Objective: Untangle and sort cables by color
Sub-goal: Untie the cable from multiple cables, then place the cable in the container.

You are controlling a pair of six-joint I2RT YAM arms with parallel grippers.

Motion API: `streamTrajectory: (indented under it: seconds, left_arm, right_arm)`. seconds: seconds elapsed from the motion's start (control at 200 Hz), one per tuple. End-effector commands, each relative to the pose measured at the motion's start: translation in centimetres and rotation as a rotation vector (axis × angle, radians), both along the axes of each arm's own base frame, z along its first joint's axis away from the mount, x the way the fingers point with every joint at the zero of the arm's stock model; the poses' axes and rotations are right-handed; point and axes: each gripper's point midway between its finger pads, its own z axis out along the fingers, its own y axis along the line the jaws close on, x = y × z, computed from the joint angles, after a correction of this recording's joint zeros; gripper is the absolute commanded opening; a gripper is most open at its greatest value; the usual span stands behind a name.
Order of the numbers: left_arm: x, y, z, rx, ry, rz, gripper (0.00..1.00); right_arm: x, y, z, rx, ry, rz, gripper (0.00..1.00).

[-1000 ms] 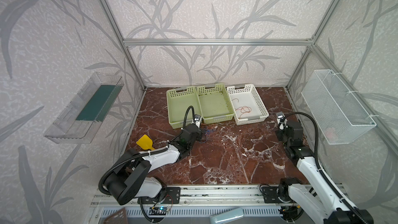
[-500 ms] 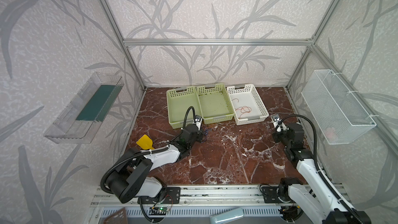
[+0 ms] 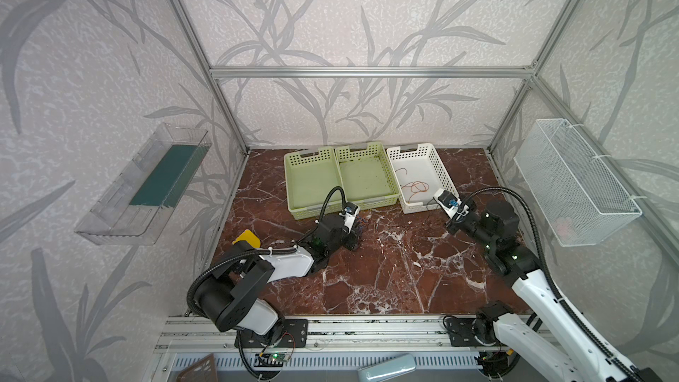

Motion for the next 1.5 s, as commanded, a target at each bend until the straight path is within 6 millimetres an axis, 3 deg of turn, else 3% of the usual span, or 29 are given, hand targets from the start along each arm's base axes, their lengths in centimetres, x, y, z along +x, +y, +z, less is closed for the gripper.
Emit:
streamTrajectory:
  seconds: [0.0,0.205,0.405,0.625,0.96,0.98,1.125,1.29,1.494]
  left_arm:
    - [-0.3,-1.4,0.7,-0.024,-0.028,-0.067,0.0]
    - [-0.5,-1.1,-0.1,-0.004,-0.027,-0.058,0.0]
    - [-0.9,-0.7,-1.2,-0.009,-0.006,-0.036,0.0]
    - [-1.6,-0.8,-1.7,-0.01,-0.001,-0.044,0.0]
    - [-2.3,-1.2,-2.5,-0.01,0.01,-0.062,0.0]
    - [-2.3,-1.2,-2.5,-0.009,0.01,-0.063,0.0]
    - [-2.5,-1.3,-2.5,-0.003,0.004,-0.072,0.0]
    - [-2.6,-1.3,-2.3,-0.003,-0.003,-0.083,0.0]
    - [-2.7,-1.4,-2.0,0.0,-0.016,-0.096,0.0]
  right_arm:
    - [0.1,1.5,3.4,0.008,-0.073,0.062,0.0]
    - [0.6,5.0,7.9,0.023,-0.169,0.188,0.0]
    - [2.3,9.4,12.7,0.031,-0.304,0.31,0.0]
    - [6.7,13.1,16.6,0.054,-0.432,0.321,0.0]
    - [13.7,17.9,19.7,0.046,-0.565,0.247,0.0]
    - [14.7,18.4,18.8,0.041,-0.553,0.24,0.0]
    - [18.7,19.5,18.3,0.014,-0.572,0.17,0.0]
    - [22.6,20.8,14.8,-0.03,-0.523,0.128,0.0]
    - [27.6,18.2,8.5,-0.018,-0.36,-0.027,0.0]
